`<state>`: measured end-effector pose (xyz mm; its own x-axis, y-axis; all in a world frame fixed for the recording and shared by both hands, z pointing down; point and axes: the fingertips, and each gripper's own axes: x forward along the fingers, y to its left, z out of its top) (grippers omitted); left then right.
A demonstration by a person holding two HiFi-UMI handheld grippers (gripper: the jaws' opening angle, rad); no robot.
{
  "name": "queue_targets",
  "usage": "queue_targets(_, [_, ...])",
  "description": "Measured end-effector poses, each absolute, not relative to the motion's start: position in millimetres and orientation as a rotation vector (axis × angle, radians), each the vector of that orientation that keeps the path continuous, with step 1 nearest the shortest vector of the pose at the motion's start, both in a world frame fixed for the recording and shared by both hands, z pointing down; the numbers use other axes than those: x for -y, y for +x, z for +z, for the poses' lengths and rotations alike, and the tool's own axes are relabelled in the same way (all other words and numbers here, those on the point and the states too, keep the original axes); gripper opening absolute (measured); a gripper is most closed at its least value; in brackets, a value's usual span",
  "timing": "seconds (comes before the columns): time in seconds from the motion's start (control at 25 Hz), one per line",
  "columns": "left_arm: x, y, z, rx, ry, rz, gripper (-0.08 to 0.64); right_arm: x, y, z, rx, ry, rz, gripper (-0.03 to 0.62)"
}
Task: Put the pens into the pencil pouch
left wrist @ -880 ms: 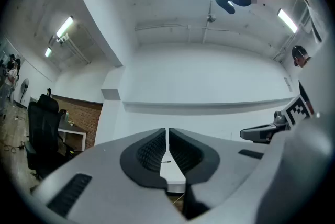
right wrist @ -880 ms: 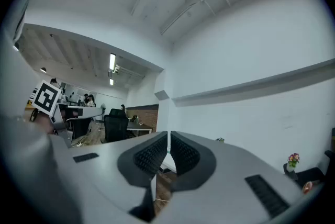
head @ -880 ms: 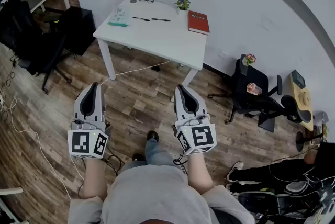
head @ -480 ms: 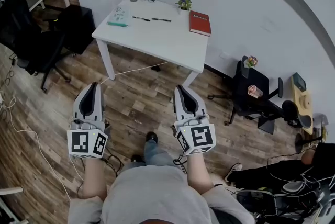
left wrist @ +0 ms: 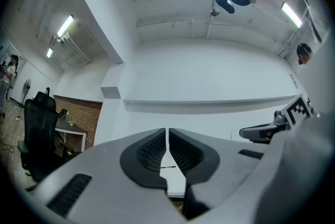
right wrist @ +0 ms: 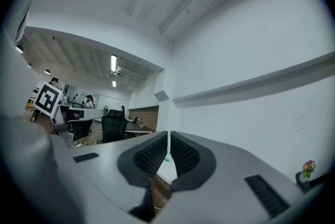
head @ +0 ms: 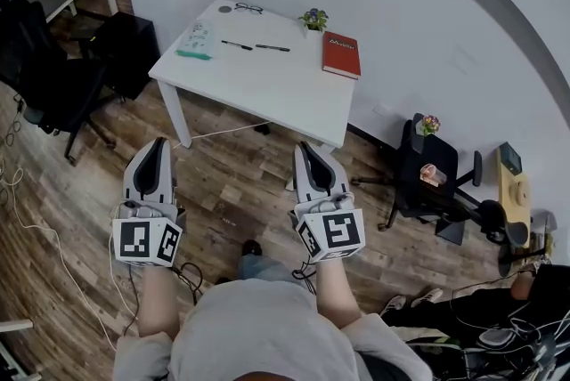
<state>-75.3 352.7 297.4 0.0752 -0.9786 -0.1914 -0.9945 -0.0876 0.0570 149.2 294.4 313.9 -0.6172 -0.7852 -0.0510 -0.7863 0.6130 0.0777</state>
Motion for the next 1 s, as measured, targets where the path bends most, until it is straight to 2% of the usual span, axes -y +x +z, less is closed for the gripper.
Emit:
queue_targets(0.2, [-315,-71,288,-2.057,-2.197,0.283,0.038,-263,138,302,-2.851,-1.235,0.269,0.037])
queue_targets(0.64, [-269,-55,287,-2.07,-2.167,0.245,0.038,-208,138,305,-2.829,-1.18,0.184,0.038])
queue_targets(1.0, [-236,-77,301,-2.099,-2.166,0.234,0.038,-171,117,318,-2.859,-1.181,0.157,0.038])
